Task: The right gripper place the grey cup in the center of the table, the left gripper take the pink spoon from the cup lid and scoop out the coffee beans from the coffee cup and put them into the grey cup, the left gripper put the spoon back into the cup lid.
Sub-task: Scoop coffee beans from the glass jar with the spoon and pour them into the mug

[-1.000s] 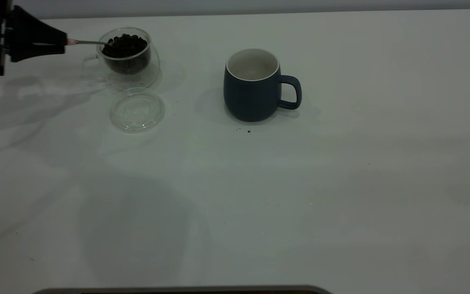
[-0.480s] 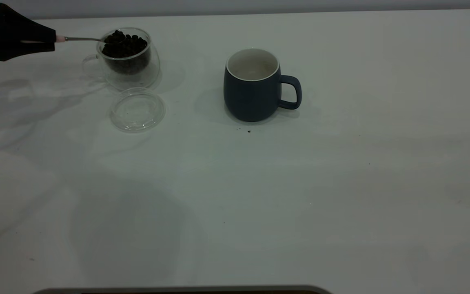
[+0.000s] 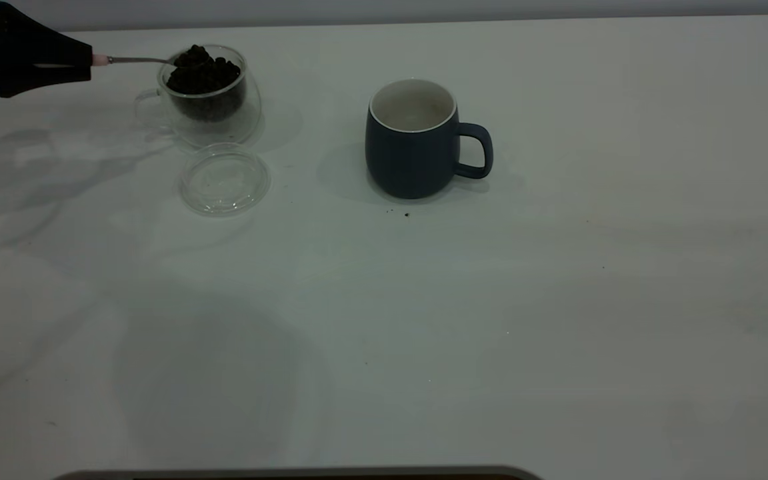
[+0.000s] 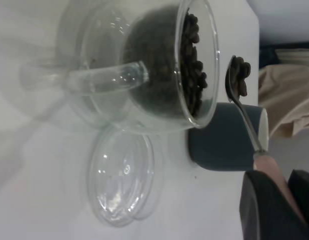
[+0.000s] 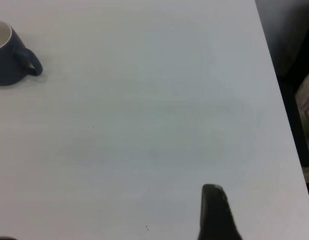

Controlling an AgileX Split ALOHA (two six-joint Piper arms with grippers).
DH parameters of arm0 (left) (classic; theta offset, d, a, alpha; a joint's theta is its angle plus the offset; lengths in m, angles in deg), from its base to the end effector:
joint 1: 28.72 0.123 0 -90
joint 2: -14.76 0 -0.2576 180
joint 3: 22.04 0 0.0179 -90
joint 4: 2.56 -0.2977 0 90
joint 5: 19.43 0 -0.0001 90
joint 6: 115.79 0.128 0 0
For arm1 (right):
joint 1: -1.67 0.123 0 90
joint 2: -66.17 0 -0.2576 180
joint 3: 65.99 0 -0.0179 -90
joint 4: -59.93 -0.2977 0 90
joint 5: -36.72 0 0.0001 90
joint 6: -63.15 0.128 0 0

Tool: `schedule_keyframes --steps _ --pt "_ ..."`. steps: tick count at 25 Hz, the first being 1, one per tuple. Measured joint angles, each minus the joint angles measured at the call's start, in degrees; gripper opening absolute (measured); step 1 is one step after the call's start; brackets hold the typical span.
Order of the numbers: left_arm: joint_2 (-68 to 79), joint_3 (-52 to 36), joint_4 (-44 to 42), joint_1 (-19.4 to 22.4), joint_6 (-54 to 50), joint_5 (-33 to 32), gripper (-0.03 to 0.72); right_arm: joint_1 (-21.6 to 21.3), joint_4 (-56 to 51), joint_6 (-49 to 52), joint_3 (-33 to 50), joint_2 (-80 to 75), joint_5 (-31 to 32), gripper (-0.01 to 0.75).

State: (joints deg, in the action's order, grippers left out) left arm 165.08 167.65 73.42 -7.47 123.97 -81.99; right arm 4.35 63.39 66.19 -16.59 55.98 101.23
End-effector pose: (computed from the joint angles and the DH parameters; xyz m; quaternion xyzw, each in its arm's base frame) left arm 0.4524 0.0576 -0.0312 -0.1114 0.8567 -0.4664 0.1901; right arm 0.1002 -0.0023 0.2630 0.0041 0.8829 -0.0067 0.4694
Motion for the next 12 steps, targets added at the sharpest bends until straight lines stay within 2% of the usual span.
schedule_keyframes --steps 12 --pt "0.0 0.0 0.1 0.1 -0.1 -3.0 0.115 0.0 0.0 0.0 0.0 0.0 0.0 0.496"
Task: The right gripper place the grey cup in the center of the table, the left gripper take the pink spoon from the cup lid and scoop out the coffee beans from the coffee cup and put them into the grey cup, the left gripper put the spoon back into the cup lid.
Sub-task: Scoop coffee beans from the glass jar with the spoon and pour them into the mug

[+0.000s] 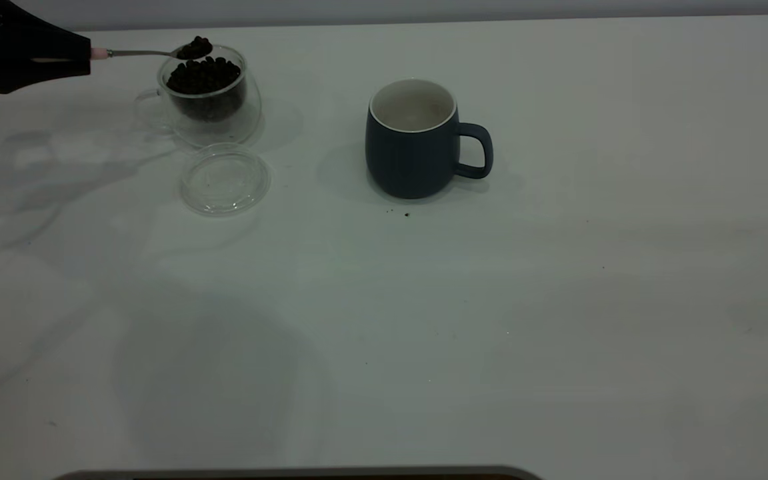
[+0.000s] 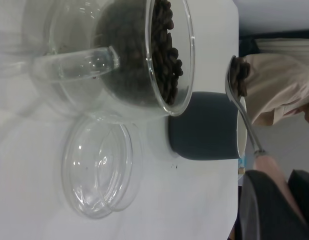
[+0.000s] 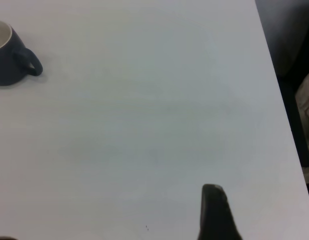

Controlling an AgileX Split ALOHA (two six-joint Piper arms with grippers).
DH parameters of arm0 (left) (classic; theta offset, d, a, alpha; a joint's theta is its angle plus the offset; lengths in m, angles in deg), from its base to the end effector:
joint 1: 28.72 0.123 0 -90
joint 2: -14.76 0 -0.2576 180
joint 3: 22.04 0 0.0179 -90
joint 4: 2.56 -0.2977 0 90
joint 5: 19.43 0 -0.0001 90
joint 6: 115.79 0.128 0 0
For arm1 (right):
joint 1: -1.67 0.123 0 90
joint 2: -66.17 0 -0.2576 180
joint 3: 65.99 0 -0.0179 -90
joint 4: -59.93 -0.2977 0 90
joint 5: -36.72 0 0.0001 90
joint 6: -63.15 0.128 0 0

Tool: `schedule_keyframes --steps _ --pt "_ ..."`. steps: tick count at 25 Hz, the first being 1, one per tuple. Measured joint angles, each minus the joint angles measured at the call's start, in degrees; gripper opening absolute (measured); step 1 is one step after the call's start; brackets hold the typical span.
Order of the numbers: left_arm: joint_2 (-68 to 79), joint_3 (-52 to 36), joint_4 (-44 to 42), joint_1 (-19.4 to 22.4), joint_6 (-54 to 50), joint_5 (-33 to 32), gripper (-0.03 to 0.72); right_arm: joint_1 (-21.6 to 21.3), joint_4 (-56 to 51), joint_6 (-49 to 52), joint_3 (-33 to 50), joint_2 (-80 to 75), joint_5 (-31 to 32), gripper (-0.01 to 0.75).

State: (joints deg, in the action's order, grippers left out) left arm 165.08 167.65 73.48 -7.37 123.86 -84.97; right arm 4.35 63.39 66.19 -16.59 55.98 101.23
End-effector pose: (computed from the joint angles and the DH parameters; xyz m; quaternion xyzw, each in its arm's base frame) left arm 0.4494 0.0542 -0.0270 -0.1029 0.8480 -0.4872 0.1815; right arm 0.1002 -0.0023 0.2630 0.0041 0.8829 -0.0067 0.4694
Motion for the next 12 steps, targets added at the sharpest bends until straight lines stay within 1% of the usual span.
schedule_keyframes --steps 8,12 --pt "0.0 0.0 0.8 -0.2 0.0 0.0 0.115 0.0 0.0 0.0 0.0 0.0 0.0 0.496" --pt "0.0 0.0 0.9 -1.5 -0.1 0.0 0.115 0.0 0.0 0.0 0.0 0.0 0.0 0.496"
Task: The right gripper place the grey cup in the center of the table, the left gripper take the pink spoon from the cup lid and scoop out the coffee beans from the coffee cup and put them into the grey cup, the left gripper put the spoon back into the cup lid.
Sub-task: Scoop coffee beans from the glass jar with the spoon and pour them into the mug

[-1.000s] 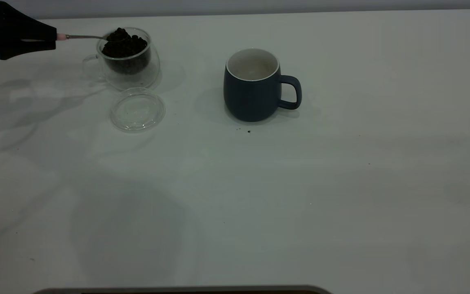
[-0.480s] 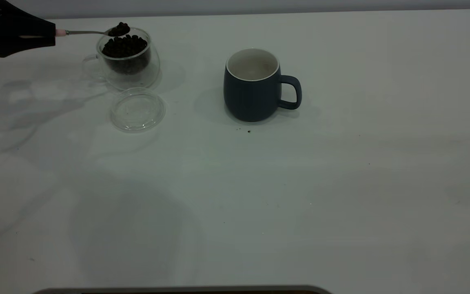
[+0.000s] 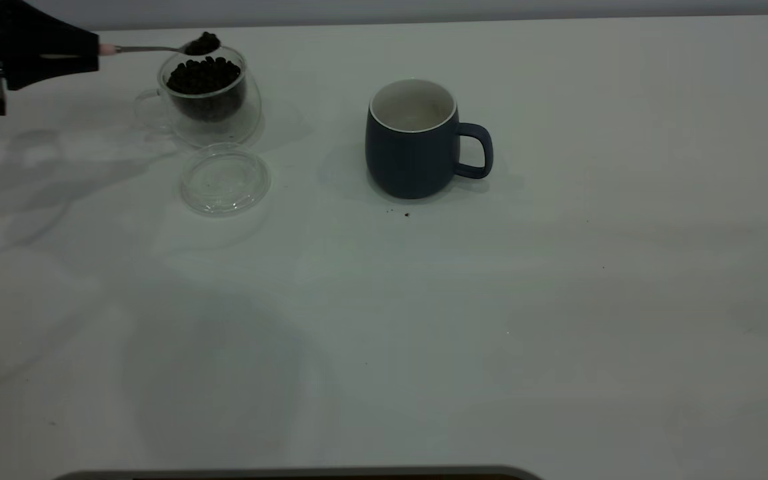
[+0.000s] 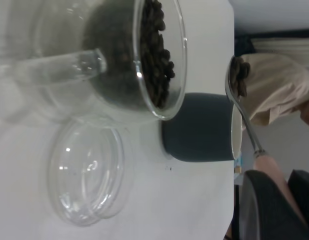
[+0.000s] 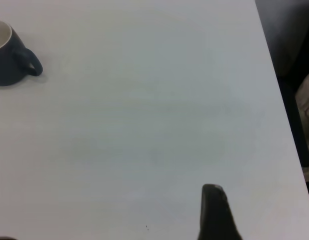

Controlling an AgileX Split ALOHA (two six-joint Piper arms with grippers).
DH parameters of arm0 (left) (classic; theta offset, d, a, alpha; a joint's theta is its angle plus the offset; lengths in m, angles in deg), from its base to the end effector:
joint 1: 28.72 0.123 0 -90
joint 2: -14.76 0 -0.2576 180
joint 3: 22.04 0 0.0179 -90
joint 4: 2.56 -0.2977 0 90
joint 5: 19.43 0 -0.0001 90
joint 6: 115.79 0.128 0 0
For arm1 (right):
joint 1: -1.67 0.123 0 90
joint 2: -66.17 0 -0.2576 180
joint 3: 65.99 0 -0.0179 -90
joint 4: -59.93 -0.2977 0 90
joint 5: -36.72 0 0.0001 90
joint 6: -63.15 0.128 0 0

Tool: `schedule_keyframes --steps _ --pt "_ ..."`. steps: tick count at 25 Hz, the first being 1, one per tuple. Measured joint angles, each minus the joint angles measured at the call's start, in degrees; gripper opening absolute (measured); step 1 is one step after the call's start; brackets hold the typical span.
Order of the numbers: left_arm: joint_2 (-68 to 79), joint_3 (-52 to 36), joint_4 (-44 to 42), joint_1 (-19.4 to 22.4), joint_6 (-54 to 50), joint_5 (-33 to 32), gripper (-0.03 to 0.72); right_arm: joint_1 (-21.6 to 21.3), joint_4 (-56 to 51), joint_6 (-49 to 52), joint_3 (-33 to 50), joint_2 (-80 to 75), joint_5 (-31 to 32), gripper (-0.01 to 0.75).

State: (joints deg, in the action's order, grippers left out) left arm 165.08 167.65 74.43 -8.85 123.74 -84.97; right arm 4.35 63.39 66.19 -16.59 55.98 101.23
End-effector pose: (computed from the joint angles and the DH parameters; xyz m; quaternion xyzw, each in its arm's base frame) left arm 0.4522 0.0427 -0.0258 -0.0982 0.8458 -0.4929 0.1789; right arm 0.1002 -0.0023 0.2630 0.0041 0.8829 -0.0067 0.4694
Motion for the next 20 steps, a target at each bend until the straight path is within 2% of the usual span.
schedule_keyframes --steps 20 --pt "0.0 0.0 0.2 -9.2 -0.7 0.0 0.115 0.0 0.0 0.0 0.0 0.0 0.0 0.496"
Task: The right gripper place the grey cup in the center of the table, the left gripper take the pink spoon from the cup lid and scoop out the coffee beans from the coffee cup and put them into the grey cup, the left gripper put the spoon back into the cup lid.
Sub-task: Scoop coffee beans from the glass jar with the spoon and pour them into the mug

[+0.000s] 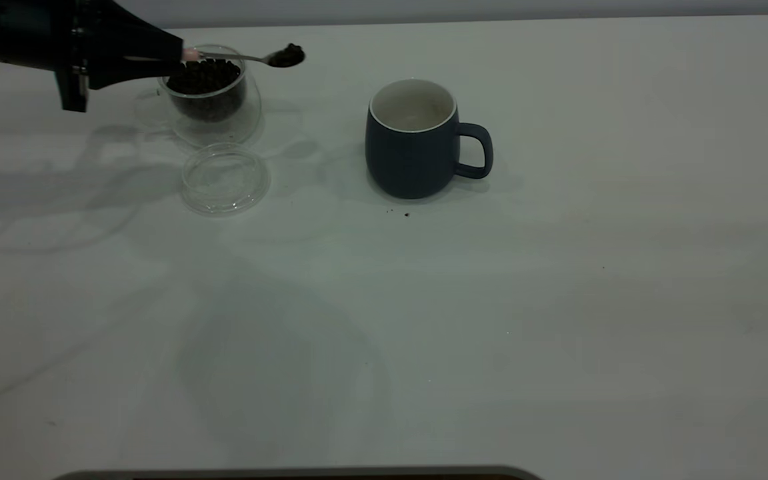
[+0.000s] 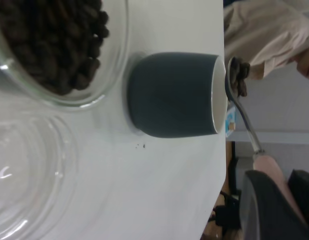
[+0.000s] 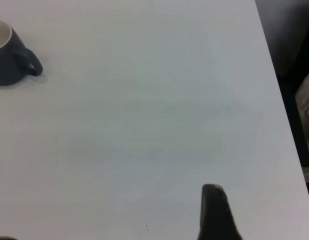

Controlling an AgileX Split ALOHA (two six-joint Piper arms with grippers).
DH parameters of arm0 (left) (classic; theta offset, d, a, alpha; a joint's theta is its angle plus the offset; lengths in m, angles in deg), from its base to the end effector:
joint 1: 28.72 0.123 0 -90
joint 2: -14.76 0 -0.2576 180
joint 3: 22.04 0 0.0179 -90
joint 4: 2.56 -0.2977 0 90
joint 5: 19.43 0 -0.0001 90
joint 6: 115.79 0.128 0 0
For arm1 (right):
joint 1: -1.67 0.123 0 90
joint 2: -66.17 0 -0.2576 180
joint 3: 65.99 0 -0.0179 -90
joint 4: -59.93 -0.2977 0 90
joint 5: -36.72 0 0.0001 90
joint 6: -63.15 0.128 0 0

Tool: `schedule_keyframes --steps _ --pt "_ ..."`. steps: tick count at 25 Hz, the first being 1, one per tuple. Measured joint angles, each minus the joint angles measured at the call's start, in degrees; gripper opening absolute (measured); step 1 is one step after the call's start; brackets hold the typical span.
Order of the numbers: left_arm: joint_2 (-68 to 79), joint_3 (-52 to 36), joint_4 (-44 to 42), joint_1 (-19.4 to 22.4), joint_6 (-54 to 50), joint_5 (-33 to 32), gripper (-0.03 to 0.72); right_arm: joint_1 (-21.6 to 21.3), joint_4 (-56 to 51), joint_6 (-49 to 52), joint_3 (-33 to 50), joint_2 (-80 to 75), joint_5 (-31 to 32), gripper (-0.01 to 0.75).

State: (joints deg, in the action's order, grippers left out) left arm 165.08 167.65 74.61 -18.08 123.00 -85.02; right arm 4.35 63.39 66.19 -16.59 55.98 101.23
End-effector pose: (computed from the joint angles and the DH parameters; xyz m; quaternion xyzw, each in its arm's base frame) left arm 0.4534 -0.0305 -0.0255 -0.0362 0.8500 -0.5076 0.1360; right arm 0.1002 -0.0023 0.2630 0.0041 0.8829 -0.0067 0.4694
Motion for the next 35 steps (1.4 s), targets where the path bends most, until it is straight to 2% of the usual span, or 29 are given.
schedule_keyframes --steps 11,24,35 --pt "0.0 0.0 0.4 -3.9 -0.2 0.0 0.115 0.0 0.0 0.0 0.0 0.0 0.0 0.496" --pt "0.0 0.0 2.8 -4.5 -0.4 0.0 0.115 0.0 0.0 0.0 0.0 0.0 0.0 0.496" --pt "0.0 0.0 2.9 -9.5 -0.4 0.7 0.115 0.0 0.0 0.0 0.0 0.0 0.0 0.496"
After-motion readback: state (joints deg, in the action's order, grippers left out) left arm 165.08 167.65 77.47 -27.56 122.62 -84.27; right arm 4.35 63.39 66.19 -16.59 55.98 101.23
